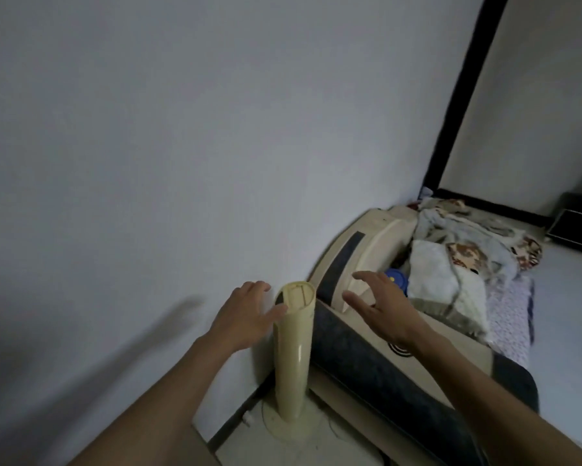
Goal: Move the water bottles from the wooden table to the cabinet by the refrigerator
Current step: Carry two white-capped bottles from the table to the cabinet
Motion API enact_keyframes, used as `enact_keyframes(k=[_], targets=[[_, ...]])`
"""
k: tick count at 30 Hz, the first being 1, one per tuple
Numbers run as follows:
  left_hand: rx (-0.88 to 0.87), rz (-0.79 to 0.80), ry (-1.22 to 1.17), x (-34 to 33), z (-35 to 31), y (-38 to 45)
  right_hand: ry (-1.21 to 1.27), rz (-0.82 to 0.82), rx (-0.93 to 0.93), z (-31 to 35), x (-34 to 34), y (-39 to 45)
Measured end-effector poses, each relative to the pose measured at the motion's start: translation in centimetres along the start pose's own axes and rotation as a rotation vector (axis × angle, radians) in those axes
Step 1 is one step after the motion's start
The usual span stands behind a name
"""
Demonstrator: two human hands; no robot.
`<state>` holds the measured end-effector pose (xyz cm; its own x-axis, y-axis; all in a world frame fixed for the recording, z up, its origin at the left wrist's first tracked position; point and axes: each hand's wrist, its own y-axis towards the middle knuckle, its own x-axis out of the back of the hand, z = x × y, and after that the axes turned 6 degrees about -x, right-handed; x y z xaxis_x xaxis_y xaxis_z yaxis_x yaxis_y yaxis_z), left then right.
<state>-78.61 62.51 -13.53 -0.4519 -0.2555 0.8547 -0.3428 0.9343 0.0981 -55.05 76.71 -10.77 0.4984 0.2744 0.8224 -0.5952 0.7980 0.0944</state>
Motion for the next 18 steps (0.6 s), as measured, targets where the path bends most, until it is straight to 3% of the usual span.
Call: enact_keyframes(k=[10, 18], targets=[[-0.187, 0.141, -0.009, -10.2, -15.9, 7.5, 0.048, -0.185, -0.192, -16.0, 10.3, -2.6], [-0.387, 0.204, -0.031, -15.8, -25.8, 13.3, 0.018, -0.299, -0.387, -24.0, 16.7, -6.9]])
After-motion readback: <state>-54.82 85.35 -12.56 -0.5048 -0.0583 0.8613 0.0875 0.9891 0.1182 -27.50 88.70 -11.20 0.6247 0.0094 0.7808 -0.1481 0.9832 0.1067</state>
